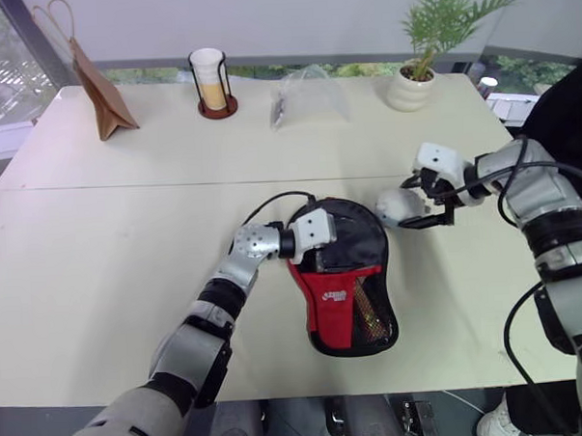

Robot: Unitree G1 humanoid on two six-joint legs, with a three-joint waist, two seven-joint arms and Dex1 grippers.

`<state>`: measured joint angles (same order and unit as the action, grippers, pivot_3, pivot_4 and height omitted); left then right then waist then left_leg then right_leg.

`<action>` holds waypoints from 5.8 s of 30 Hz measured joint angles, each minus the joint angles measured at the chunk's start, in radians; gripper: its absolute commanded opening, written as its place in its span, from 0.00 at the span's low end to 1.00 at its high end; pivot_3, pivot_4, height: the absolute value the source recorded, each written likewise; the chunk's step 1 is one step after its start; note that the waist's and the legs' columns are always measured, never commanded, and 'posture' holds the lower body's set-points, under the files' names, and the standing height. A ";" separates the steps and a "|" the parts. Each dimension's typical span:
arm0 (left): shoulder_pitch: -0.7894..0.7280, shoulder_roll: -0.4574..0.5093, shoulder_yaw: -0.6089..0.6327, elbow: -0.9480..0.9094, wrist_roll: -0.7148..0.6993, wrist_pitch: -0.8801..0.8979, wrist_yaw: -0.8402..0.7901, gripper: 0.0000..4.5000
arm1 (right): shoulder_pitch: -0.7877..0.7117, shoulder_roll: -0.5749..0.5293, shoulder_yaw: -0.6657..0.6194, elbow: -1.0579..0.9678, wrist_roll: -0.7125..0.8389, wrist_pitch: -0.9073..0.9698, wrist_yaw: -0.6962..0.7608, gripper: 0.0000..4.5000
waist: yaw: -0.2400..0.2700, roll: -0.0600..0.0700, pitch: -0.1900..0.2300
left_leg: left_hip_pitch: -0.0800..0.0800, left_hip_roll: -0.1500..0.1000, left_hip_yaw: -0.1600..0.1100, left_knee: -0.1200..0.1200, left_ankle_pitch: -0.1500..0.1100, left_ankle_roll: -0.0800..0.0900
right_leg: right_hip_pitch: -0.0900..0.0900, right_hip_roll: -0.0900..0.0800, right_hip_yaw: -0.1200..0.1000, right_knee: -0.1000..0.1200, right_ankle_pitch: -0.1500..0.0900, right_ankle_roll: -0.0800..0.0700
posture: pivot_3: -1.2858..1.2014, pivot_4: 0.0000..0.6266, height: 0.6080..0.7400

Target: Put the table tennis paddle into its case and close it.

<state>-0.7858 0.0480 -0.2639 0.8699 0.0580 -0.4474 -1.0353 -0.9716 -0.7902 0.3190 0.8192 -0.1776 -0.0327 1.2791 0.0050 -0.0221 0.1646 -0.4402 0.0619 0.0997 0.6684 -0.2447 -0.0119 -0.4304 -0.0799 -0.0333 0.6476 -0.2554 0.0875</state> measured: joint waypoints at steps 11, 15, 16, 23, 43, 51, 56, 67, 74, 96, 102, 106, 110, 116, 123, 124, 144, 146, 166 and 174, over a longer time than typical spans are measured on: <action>0.007 0.000 -0.008 -0.017 0.000 0.025 0.012 1.00 | -0.028 0.032 -0.003 0.065 -0.016 -0.005 0.018 0.13 | 0.001 0.001 0.000 | 0.001 0.000 0.000 0.000 0.000 0.000 | 0.001 0.000 0.000 0.000 0.000 0.000 | 0.52 0.24 0.96; 0.006 -0.001 -0.013 -0.024 -0.001 0.048 0.013 1.00 | 0.000 0.021 -0.008 -0.008 -0.016 0.004 0.040 0.13 | 0.002 0.001 0.000 | 0.001 0.000 0.000 0.000 0.000 0.000 | 0.001 0.000 0.000 0.000 0.000 0.000 | 0.52 0.24 0.96; 0.006 -0.001 -0.014 -0.025 -0.001 0.051 0.013 1.00 | 0.013 0.016 -0.009 -0.031 -0.015 0.007 0.045 0.13 | 0.003 0.001 0.000 | 0.001 0.000 0.000 0.000 0.000 0.000 | 0.001 0.000 0.000 0.000 0.000 0.000 | 0.52 0.24 0.96; 0.006 -0.005 -0.019 -0.029 -0.001 0.075 0.015 1.00 | 0.192 -0.076 -0.039 -0.334 0.007 0.102 0.086 0.13 | 0.007 0.002 -0.001 | 0.003 0.000 -0.001 0.000 0.000 0.000 | 0.004 0.000 0.000 0.000 0.000 0.000 | 0.52 0.24 0.96; 0.008 -0.004 -0.034 -0.038 0.000 0.093 0.027 1.00 | 0.605 -0.284 -0.200 -0.896 0.136 0.370 0.062 0.13 | 0.010 0.003 -0.002 | 0.005 -0.001 -0.002 0.000 0.000 0.000 | 0.007 -0.001 0.000 -0.001 -0.001 -0.001 | 0.52 0.24 0.96; 0.007 -0.003 -0.037 -0.035 0.000 0.093 0.034 1.00 | 0.793 -0.366 -0.305 -1.097 0.206 0.448 0.050 0.13 | 0.009 0.003 -0.002 | 0.007 -0.001 -0.003 0.000 0.000 0.000 | 0.009 -0.001 0.000 -0.001 -0.002 -0.004 | 0.52 0.24 0.96; 0.006 -0.002 -0.039 -0.028 0.001 0.091 0.039 1.00 | 0.904 -0.397 -0.379 -1.203 0.252 0.487 0.043 0.13 | 0.008 0.003 -0.002 | 0.011 -0.001 -0.004 0.000 0.000 0.000 | 0.014 -0.001 0.000 -0.002 -0.003 -0.004 | 0.52 0.24 0.96; 0.006 -0.004 -0.062 -0.027 0.007 0.088 0.053 1.00 | 1.089 -0.448 -0.511 -1.335 0.305 0.501 0.043 0.13 | 0.010 0.003 -0.002 | 0.015 -0.002 -0.013 -0.001 0.000 0.000 | 0.022 0.000 -0.005 -0.009 -0.003 -0.004 | 0.52 0.24 0.96; 0.006 -0.004 -0.071 -0.027 0.007 0.088 0.056 1.00 | 1.163 -0.467 -0.537 -1.378 0.311 0.458 0.044 0.13 | 0.010 0.003 -0.002 | 0.015 -0.001 -0.015 -0.001 -0.001 0.000 | 0.025 0.000 -0.007 -0.013 -0.003 -0.004 | 0.52 0.24 0.96; 0.006 -0.002 -0.072 -0.029 0.007 0.090 0.062 1.00 | 1.203 -0.519 -0.529 -1.502 0.338 0.395 0.083 0.13 | 0.009 0.003 -0.002 | 0.015 -0.001 -0.016 -0.001 -0.001 0.000 | 0.026 0.000 -0.008 -0.014 -0.003 -0.004 | 0.52 0.24 0.96; 0.007 0.000 -0.072 -0.030 0.007 0.090 0.063 1.00 | 1.269 -0.526 -0.535 -1.518 0.323 0.354 0.115 0.13 | 0.009 0.003 -0.002 | 0.015 -0.001 -0.016 -0.001 -0.001 0.000 | 0.026 0.000 -0.009 -0.014 -0.003 -0.004 | 0.52 0.24 0.96; 0.007 0.001 -0.072 -0.032 0.007 0.093 0.063 1.00 | 1.311 -0.526 -0.564 -1.543 0.317 0.339 0.139 0.13 | 0.009 0.003 -0.002 | 0.015 -0.001 -0.017 -0.001 -0.001 0.000 | 0.026 0.000 -0.009 -0.014 -0.003 -0.004 | 0.52 0.24 0.96; 0.009 0.001 -0.073 -0.035 0.007 0.095 0.064 1.00 | 1.364 -0.525 -0.594 -1.564 0.301 0.303 0.161 0.13 | 0.009 0.003 -0.002 | 0.015 -0.001 -0.017 -0.001 -0.001 0.000 | 0.026 0.000 -0.009 -0.014 -0.003 -0.004 | 0.52 0.24 0.96; 0.024 0.001 -0.073 -0.051 0.006 0.096 0.068 1.00 | 1.407 -0.525 -0.615 -1.567 0.269 0.237 0.166 0.13 | 0.009 0.003 -0.002 | 0.015 -0.001 -0.017 -0.001 -0.001 0.000 | 0.026 0.000 -0.009 -0.014 -0.003 -0.004 | 0.52 0.24 0.96; 0.032 0.001 -0.074 -0.069 0.006 0.113 0.074 1.00 | 1.439 -0.523 -0.623 -1.575 0.244 0.181 0.170 0.13 | 0.009 0.003 -0.002 | 0.015 -0.001 -0.017 -0.001 -0.001 0.000 | 0.027 0.000 -0.009 -0.014 -0.003 -0.004 | 0.52 0.24 0.96; 0.033 0.001 -0.074 -0.070 0.006 0.114 0.074 1.00 | 1.438 -0.523 -0.622 -1.574 0.240 0.175 0.170 0.13 | 0.009 0.003 -0.002 | 0.015 -0.001 -0.017 -0.001 -0.001 0.000 | 0.027 0.000 -0.009 -0.014 -0.003 -0.004 | 0.52 0.24 0.96; 0.035 0.008 -0.075 -0.077 0.006 0.117 0.075 1.00 | 1.374 -0.525 -0.555 -1.545 0.204 0.107 0.164 0.13 | 0.008 0.003 -0.002 | 0.015 -0.001 -0.017 -0.001 -0.001 0.000 | 0.027 0.000 -0.009 -0.014 -0.003 -0.004 | 0.52 0.24 0.96; 0.035 0.011 -0.075 -0.077 0.006 0.116 0.075 1.00 | 1.329 -0.526 -0.545 -1.523 0.217 0.126 0.164 0.13 | 0.007 0.003 -0.002 | 0.016 -0.001 -0.017 -0.001 -0.001 0.000 | 0.027 0.000 -0.009 -0.014 -0.003 -0.004 | 0.52 0.24 0.96; 0.039 0.025 -0.070 -0.101 -0.011 0.134 0.058 1.00 | 1.006 -0.532 -0.423 -1.383 0.318 0.334 0.124 0.99 | 0.002 0.003 -0.003 | 0.016 0.001 -0.016 -0.002 -0.001 0.000 | 0.026 0.001 -0.009 -0.014 -0.002 -0.005 | 0.52 0.24 0.96; 0.097 0.135 -0.028 -0.272 -0.091 0.288 -0.017 1.00 | 0.809 -0.525 -0.484 -1.334 0.500 0.557 0.102 0.99 | 0.000 0.004 -0.002 | 0.014 0.002 -0.016 -0.003 -0.001 0.000 | 0.023 0.002 -0.009 -0.014 -0.002 -0.005 | 0.52 0.24 0.96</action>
<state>-0.6886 0.1830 -0.2924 0.5976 -0.0328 -0.1589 -1.0528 -0.1622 -1.3149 -0.1649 -0.5151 0.3222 0.5245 1.3811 0.0046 -0.0181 0.1626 -0.4263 0.0635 0.0838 0.6651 -0.2454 -0.0116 -0.4076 -0.0782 -0.0421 0.6335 -0.2577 0.0822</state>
